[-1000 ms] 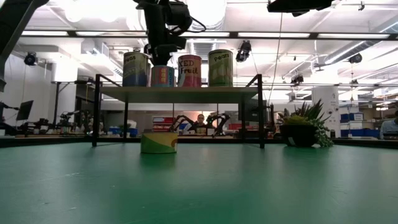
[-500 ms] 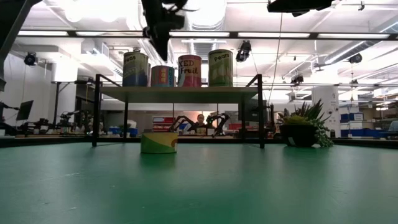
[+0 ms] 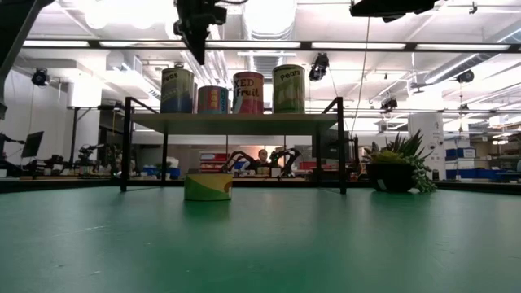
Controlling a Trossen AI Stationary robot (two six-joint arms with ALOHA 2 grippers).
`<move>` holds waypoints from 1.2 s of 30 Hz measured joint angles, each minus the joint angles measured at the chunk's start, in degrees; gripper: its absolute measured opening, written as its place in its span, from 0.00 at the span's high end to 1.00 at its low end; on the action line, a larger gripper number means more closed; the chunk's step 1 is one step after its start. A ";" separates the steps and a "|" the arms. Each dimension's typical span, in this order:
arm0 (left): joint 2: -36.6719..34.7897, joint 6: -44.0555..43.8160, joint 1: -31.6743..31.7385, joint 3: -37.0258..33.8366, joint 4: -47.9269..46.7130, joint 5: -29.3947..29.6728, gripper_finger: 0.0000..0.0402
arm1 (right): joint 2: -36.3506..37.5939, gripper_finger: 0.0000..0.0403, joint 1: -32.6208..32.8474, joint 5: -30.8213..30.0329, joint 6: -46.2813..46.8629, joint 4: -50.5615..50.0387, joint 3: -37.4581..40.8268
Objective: Pick and place cans onto a shelf
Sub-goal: Adjust the cans on the shelf
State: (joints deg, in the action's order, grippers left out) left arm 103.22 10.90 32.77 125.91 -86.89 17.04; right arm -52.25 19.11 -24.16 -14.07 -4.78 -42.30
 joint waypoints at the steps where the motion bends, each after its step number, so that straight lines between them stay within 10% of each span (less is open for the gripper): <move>1: -0.02 0.01 0.41 -0.49 -0.04 0.00 1.00 | 0.00 0.98 -0.02 0.00 0.00 0.02 0.00; 36: -0.07 -5.62 0.26 -10.12 -1.78 -2.65 1.00 | 0.00 0.98 -0.02 0.00 0.01 -0.12 0.00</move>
State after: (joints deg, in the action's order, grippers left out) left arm 103.15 5.27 33.03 115.79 -88.67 14.39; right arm -52.25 19.10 -24.16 -14.05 -4.90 -42.30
